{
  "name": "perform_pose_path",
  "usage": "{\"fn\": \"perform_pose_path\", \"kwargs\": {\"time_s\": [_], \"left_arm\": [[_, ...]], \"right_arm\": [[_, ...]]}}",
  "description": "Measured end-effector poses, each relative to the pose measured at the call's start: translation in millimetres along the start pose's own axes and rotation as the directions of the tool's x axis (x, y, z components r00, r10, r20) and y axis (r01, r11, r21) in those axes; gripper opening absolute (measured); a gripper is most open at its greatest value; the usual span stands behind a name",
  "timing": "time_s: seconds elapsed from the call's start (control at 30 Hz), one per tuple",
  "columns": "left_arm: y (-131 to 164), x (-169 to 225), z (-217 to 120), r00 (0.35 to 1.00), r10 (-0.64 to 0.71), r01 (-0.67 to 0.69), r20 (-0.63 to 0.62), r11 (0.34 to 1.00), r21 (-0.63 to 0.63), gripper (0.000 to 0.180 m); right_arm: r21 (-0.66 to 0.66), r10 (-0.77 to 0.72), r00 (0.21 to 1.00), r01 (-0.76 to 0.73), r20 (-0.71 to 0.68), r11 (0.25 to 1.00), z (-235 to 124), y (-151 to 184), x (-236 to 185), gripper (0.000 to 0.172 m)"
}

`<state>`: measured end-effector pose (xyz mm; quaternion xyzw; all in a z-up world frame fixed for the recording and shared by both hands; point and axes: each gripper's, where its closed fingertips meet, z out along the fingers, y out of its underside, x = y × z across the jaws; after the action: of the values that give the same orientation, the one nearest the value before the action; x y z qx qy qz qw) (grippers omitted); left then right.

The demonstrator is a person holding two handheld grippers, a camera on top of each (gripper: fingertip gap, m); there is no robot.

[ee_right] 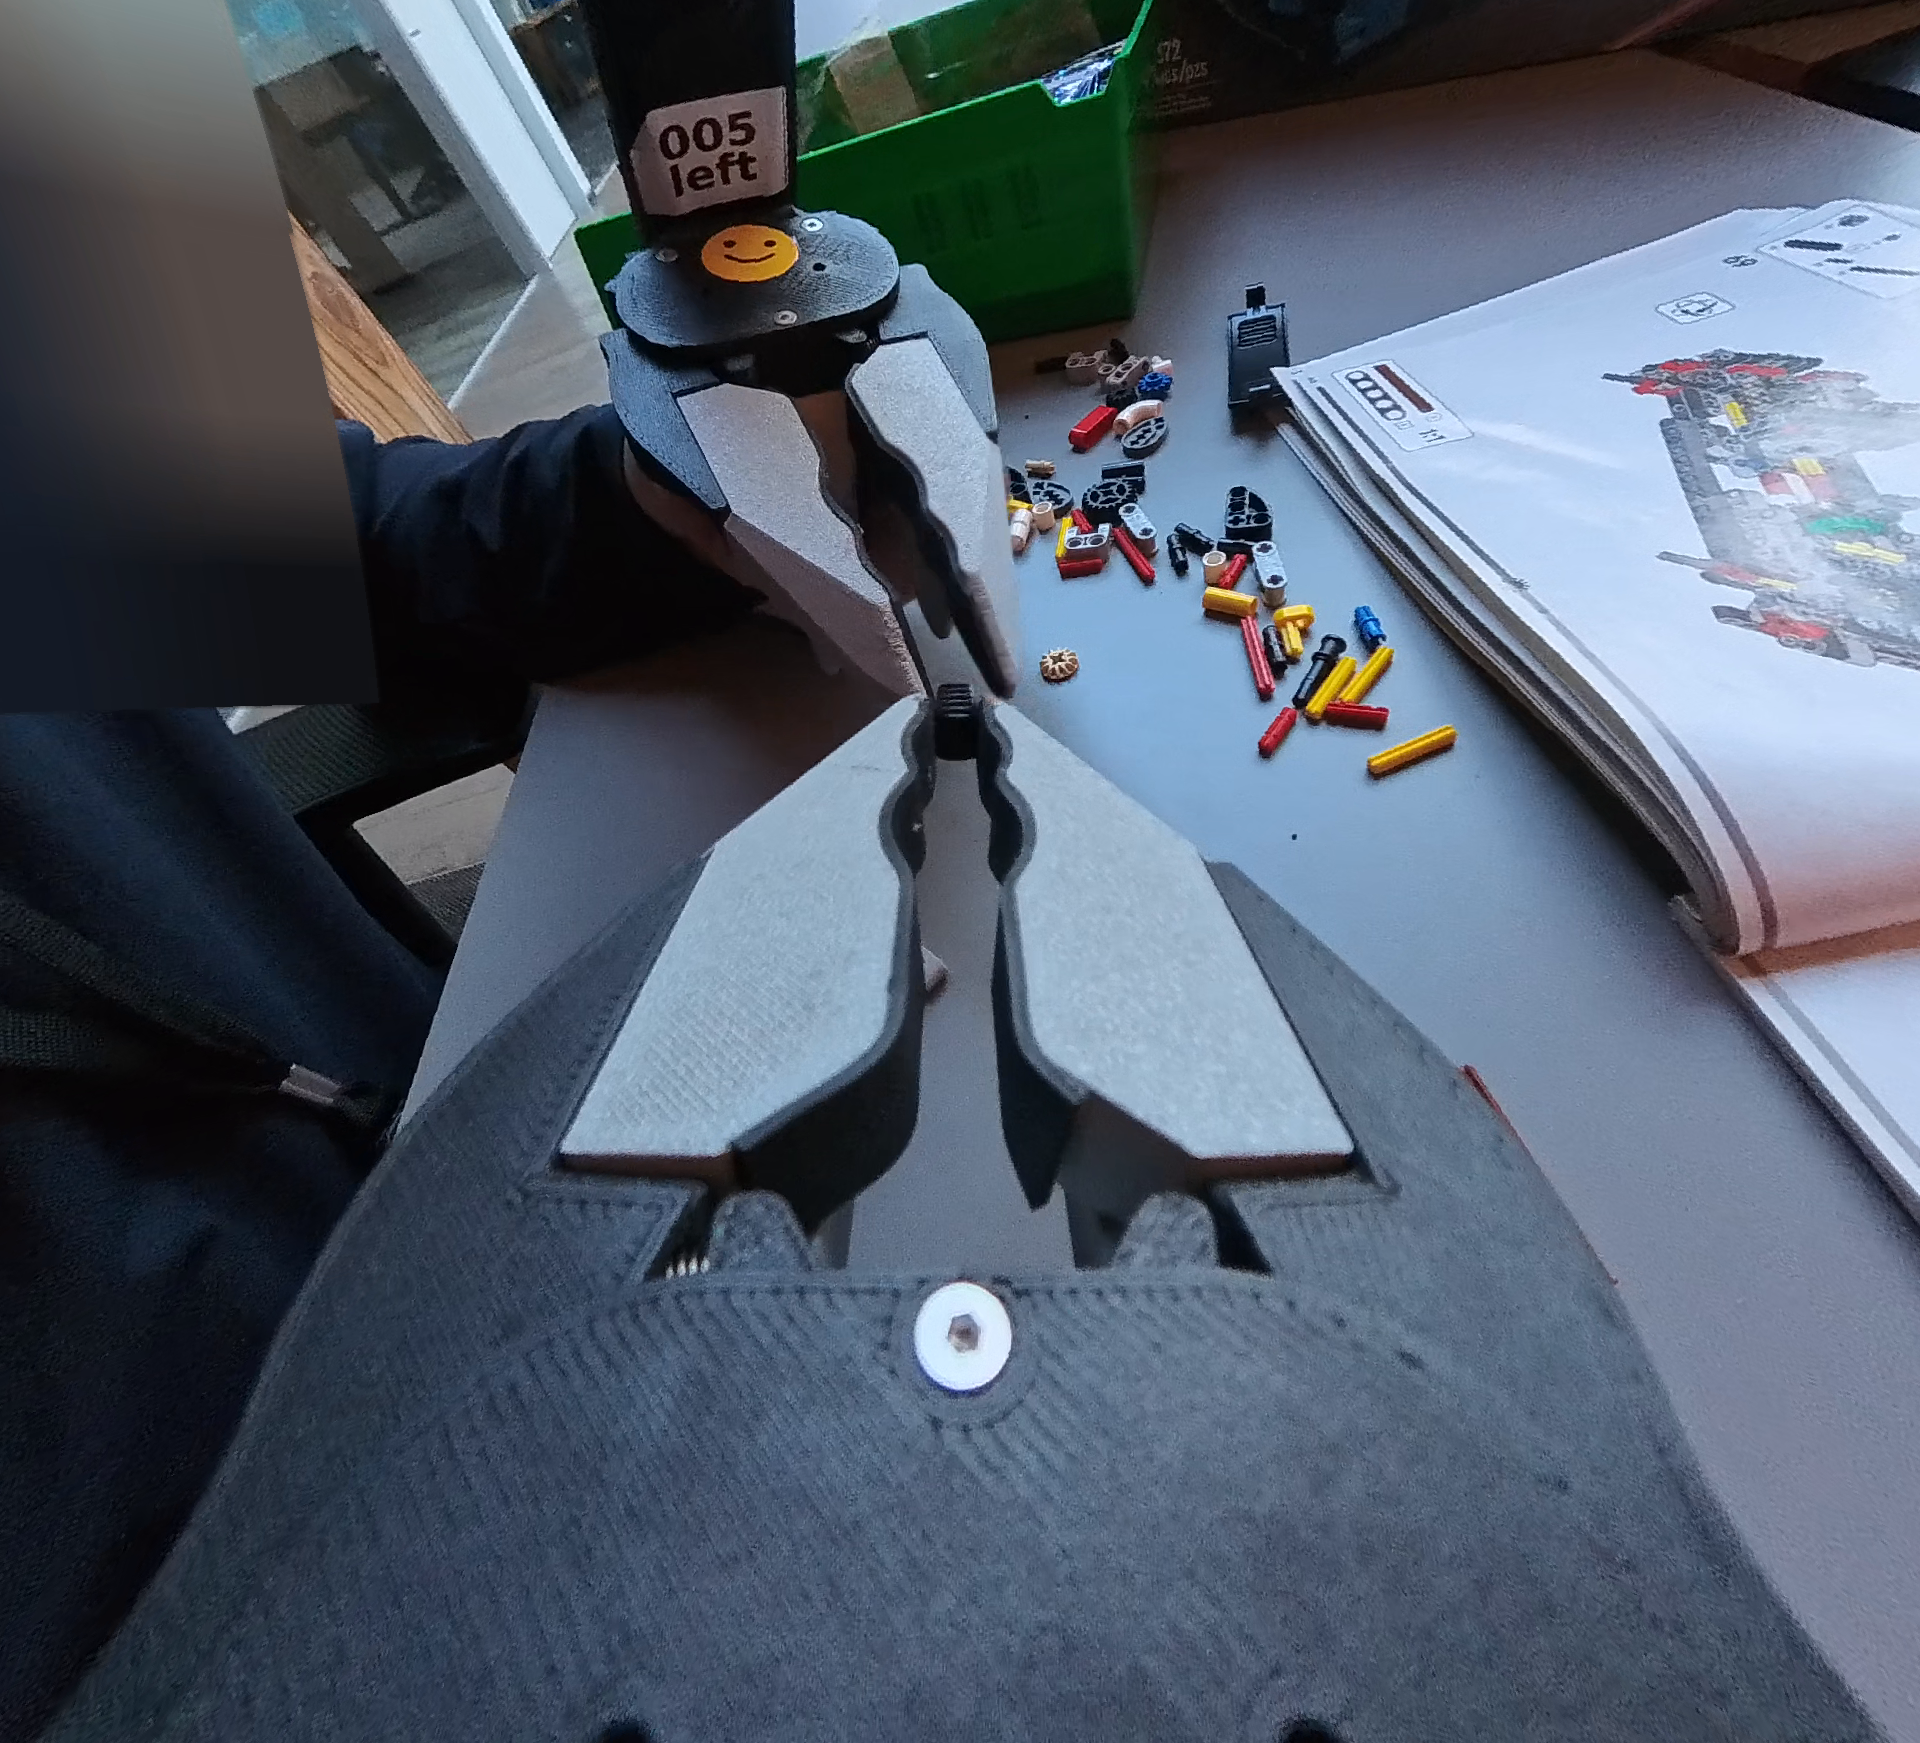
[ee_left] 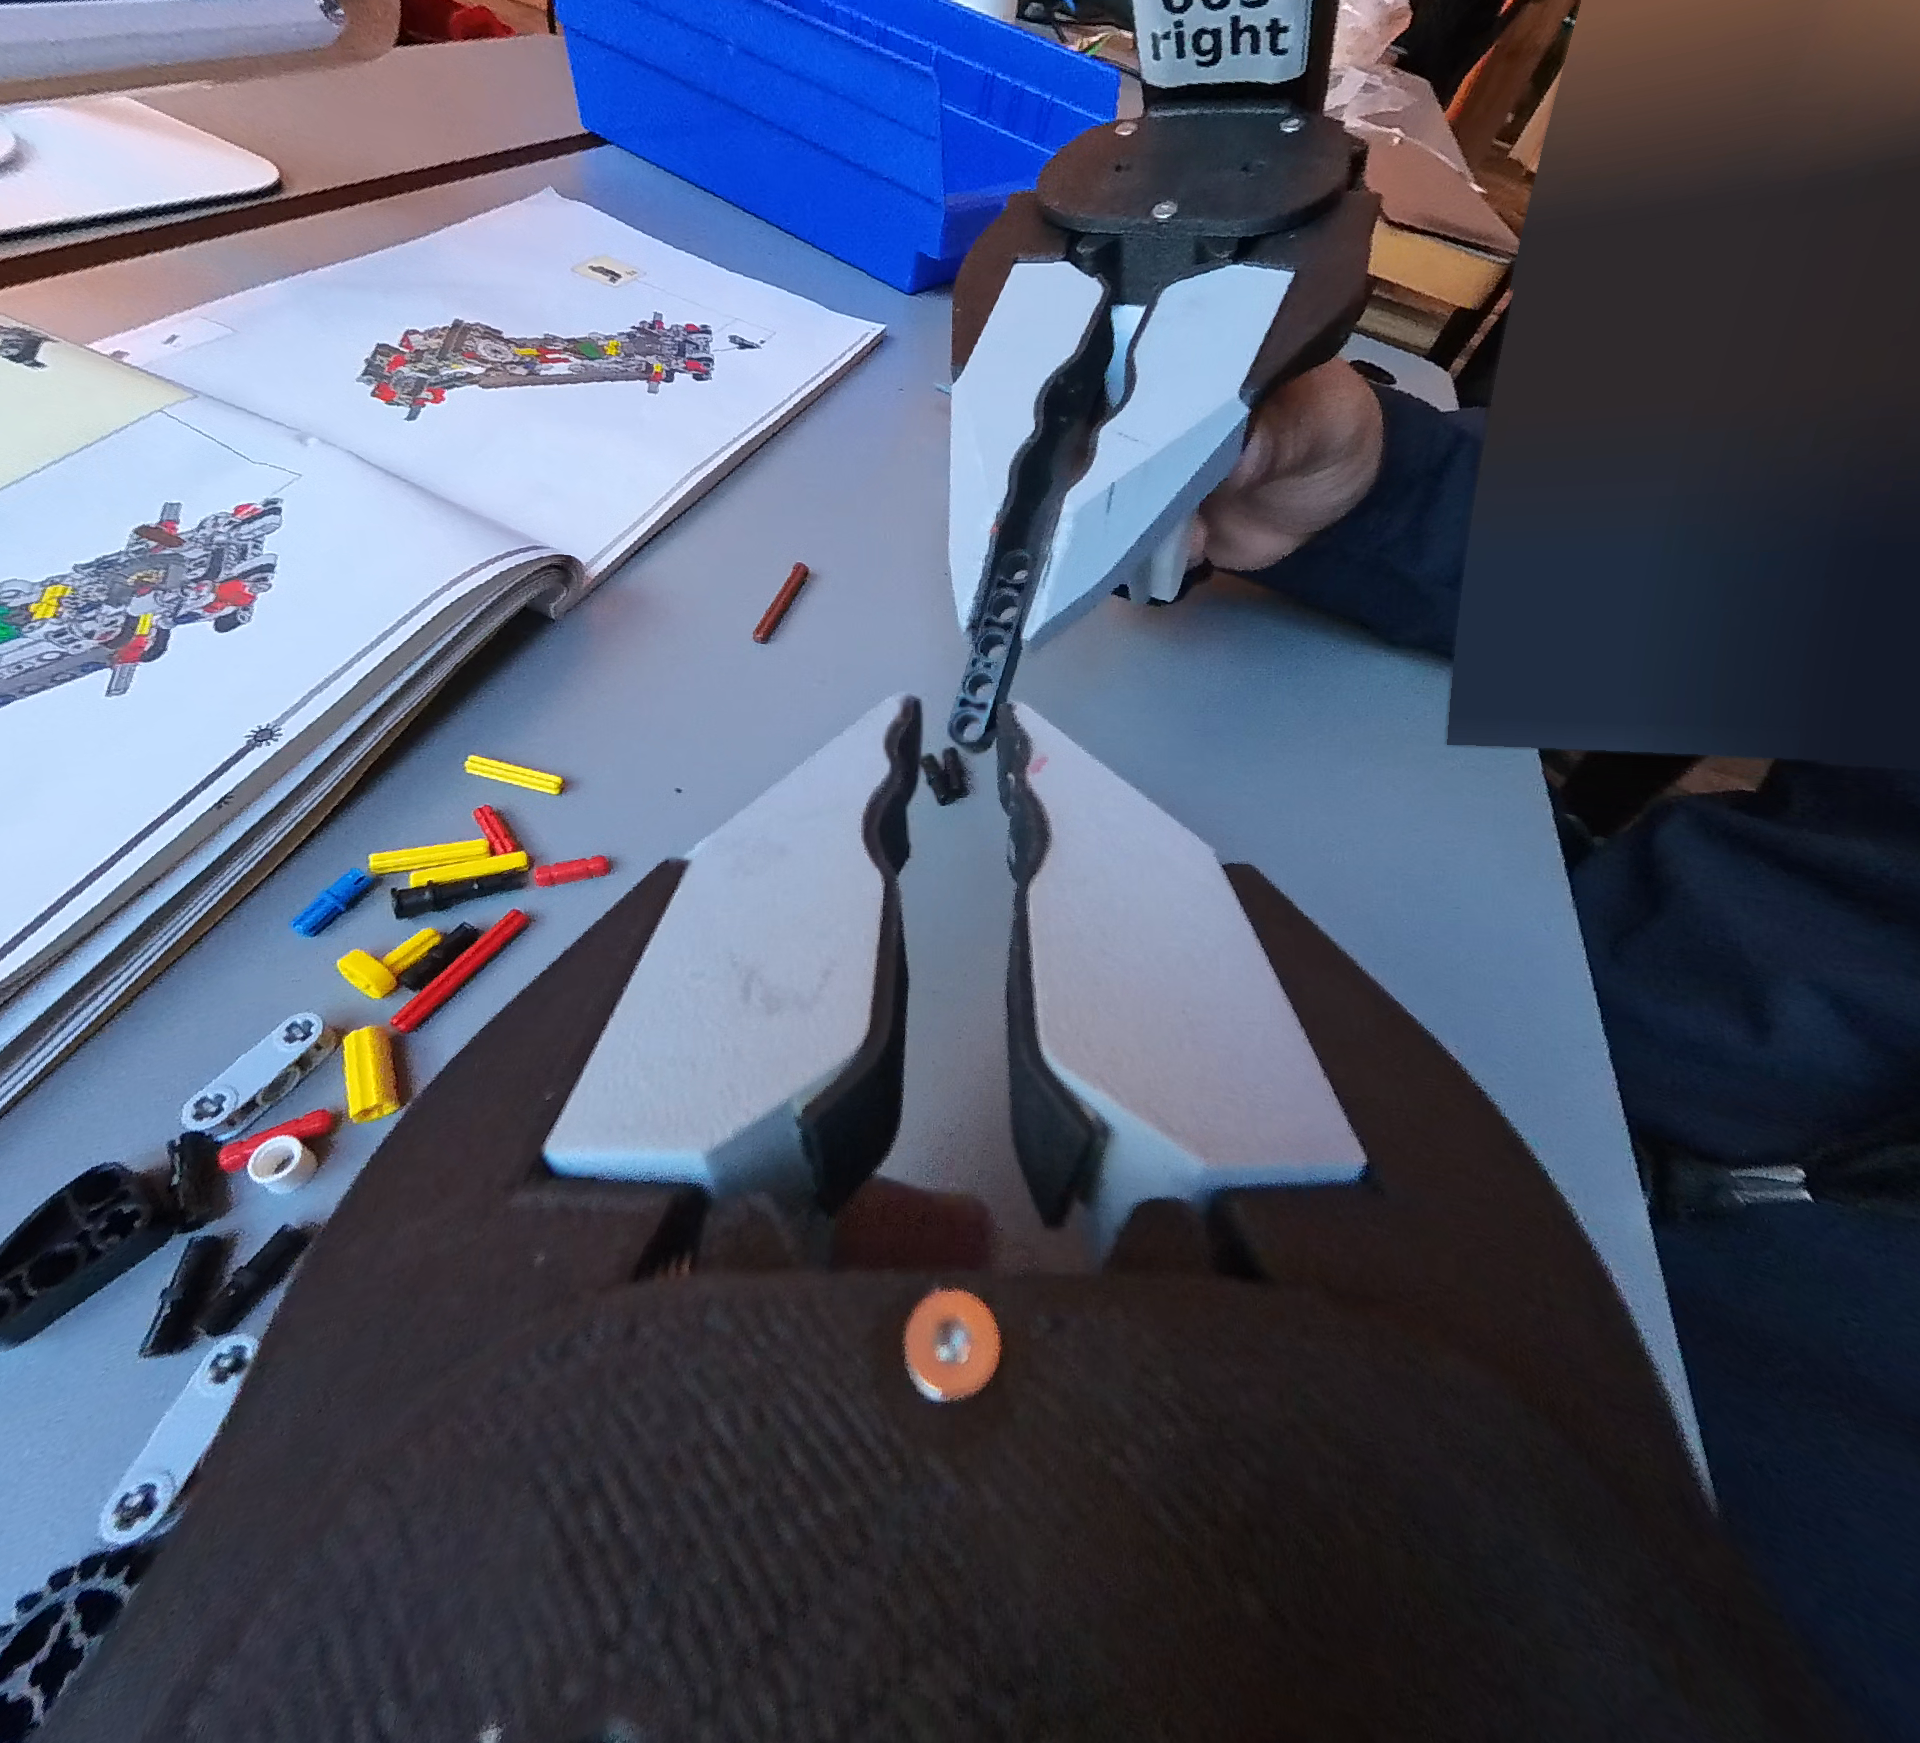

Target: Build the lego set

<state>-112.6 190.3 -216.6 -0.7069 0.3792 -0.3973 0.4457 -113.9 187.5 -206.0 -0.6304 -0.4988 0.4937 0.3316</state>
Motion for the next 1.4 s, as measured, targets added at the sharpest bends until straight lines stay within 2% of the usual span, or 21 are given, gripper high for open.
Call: {"fn": "perform_pose_path", "kwargs": {"time_s": [0.17, 0.27, 0.37, 0.5, 0.77, 0.93, 1.0, 1.07, 1.23, 1.4], "left_arm": [[2, 3, 0, 1.0, -0.011, 0.01, -0.023, 1.0, -0.014, 0.014], [-2, -2, -1, 1.0, 0.001, -0.001, 0.018, 1.0, 0.0, 0.028], [-8, -1, -2, 1.0, -0.008, 0.008, 0.011, 0.999, 0.037, 0.024], [-9, 9, -2, 0.999, -0.016, 0.018, -0.05, 0.999, 0.041, 0.009], [-13, 8, -2, 0.997, -0.044, 0.048, -0.065, 0.997, 0.054, 0.007], [-3, -18, -6, 0.994, -0.103, 0.102, 0.048, 0.995, 0.015, 0.005], [8, -33, -7, 0.987, -0.055, 0.064, 0.149, 0.997, -0.054, 0.005], [15, -36, -6, 0.981, 0.02, 0.002, 0.195, 0.993, -0.115, 0.005], [27, -27, 4, 0.985, 0.043, -0.012, 0.165, 0.984, -0.18, 0.006], [35, -20, 7, 0.988, 0.081, -0.048, 0.135, 0.971, -0.234, 0.006]], "right_arm": [[0.025, 0.028, 1.0, -0.028, 0.007, 0.999, -2, -1, 2, 0.004], [0.039, 0.054, 0.998, -0.056, 0.035, 0.998, 1, -2, -1, 0.005], [0.046, 0.053, 0.998, -0.055, 0.046, 0.997, 4, -4, -4, 0.005], [0.066, 0.065, 0.996, -0.069, 0.064, 0.995, 7, -7, -7, 0.005], [0.092, 0.088, 0.994, -0.094, 0.066, 0.991, 5, -9, -4, 0.006], [0.03, 0.066, 0.987, -0.062, -0.15, 0.998, -13, -1, 26, 0.008], [-0.048, 0.08, 0.965, -0.095, -0.251, 0.994, -20, 13, 36, 0.008], [-0.138, 0.055, 0.948, -0.103, -0.314, 0.985, -23, 30, 36, 0.008], [-0.304, -0.011, 0.939, -0.101, -0.344, 0.947, -20, 69, 23, 0.014], [-0.411, -0.156, 0.926, 0.001, -0.345, 0.912, -21, 78, 26, 0.015]]}}
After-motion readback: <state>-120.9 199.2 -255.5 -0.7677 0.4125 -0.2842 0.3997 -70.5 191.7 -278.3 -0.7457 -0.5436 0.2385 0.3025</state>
